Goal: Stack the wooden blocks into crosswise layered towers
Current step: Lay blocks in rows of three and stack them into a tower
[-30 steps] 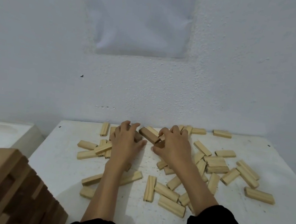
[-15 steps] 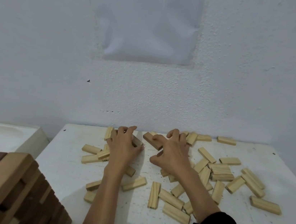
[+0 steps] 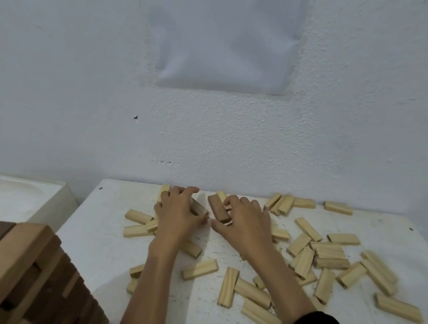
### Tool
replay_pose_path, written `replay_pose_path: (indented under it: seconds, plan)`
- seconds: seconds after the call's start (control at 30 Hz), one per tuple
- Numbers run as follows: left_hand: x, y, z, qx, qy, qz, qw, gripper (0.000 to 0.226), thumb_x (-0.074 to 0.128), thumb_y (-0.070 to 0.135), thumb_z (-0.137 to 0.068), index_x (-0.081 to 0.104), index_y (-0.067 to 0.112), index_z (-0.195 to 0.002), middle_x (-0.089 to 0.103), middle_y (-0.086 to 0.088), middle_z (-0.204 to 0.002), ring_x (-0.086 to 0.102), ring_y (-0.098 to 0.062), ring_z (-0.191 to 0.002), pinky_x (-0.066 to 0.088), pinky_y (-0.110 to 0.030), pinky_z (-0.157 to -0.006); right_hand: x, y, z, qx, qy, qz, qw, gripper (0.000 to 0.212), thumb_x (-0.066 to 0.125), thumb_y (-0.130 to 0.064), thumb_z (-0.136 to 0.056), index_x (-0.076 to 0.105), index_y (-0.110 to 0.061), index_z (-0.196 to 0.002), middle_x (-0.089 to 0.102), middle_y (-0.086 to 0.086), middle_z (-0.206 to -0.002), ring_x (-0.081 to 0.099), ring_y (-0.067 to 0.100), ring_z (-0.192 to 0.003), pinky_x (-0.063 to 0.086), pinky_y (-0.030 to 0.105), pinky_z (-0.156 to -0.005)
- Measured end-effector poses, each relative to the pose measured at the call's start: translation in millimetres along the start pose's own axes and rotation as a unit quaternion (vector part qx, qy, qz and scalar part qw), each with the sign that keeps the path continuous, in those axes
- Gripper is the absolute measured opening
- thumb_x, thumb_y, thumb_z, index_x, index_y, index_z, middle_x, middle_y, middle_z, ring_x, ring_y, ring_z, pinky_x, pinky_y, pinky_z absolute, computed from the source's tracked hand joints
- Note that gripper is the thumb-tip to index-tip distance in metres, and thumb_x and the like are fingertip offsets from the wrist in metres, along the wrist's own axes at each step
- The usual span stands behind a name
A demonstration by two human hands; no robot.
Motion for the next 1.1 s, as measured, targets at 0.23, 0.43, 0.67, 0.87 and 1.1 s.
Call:
replay_pose_path:
  seconds: [0.23, 0.43, 0.67, 0.87, 1.1]
  plan:
    - [-3, -4, 0, -0.01, -0.01, 0.005, 1.0, 0.06, 0.072, 0.032, -0.08, 0.046, 0.027, -0.134, 0.042, -0.004, -0.134, 0.03, -0.026, -0.126, 0.024, -0.036, -0.099, 0, -1, 0, 0.0, 0.077, -0.013, 0.997, 0.024, 0.057, -0.032, -0.083, 0.057, -0.019, -0.103, 0.06, -0.003, -0.102, 0.053, 0.02, -0.097, 0.038, 0.032, -0.075]
    - [-11, -1, -1, 0.0, 0.01, 0.017, 1.0, 0.058, 0.071, 0.029, -0.081, 0.047, 0.026, -0.133, 0.042, -0.005, -0.133, 0.031, -0.026, -0.125, 0.026, -0.034, -0.097, -19, 14, -7, 0.023, 0.113, -0.228, 0.967, 0.02, 0.072, -0.014, -0.071, 0.068, -0.012, -0.091, 0.063, 0.001, -0.083, 0.056, 0.011, -0.071, 0.05, 0.025, -0.066]
    - [-23, 12, 5, 0.036, 0.024, 0.057, 0.997, 0.06, 0.074, 0.028, -0.079, 0.048, 0.023, -0.133, 0.045, -0.007, -0.133, 0.031, -0.027, -0.124, 0.03, -0.035, -0.099, -65, 37, 5, 0.059, 0.188, -0.431, 0.88, 0.016, 0.077, -0.011, -0.072, 0.068, -0.018, -0.084, 0.063, -0.009, -0.069, 0.056, -0.004, -0.059, 0.049, 0.009, -0.062]
    - [-31, 35, 29, 0.095, 0.013, 0.094, 0.991, 0.063, 0.076, 0.026, -0.077, 0.049, 0.02, -0.133, 0.046, -0.008, -0.129, 0.031, -0.026, -0.121, 0.027, -0.027, -0.092, -86, 46, 43, 0.083, 0.202, -0.487, 0.846, 0.013, 0.075, -0.012, -0.076, 0.068, -0.019, -0.085, 0.066, -0.001, -0.075, 0.062, 0.016, -0.07, 0.056, 0.031, -0.07]
    - [-36, 47, 91, 0.182, -0.063, 0.118, 0.974, 0.061, 0.079, 0.025, -0.074, 0.052, 0.025, -0.129, 0.047, 0.001, -0.121, 0.035, -0.021, -0.12, 0.033, -0.029, -0.096, -98, 46, 123, 0.081, 0.181, -0.456, 0.867, 0.023, 0.077, -0.008, -0.072, 0.066, -0.028, -0.08, 0.066, -0.006, -0.073, 0.058, -0.001, -0.064, 0.049, 0.012, -0.064]
Point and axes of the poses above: each hand's wrist, its own z-axis away from the middle knuckle, its own x-axis out of the palm, y = z × x, the point moved 5 cm from there along -z, towards the middle knuckle
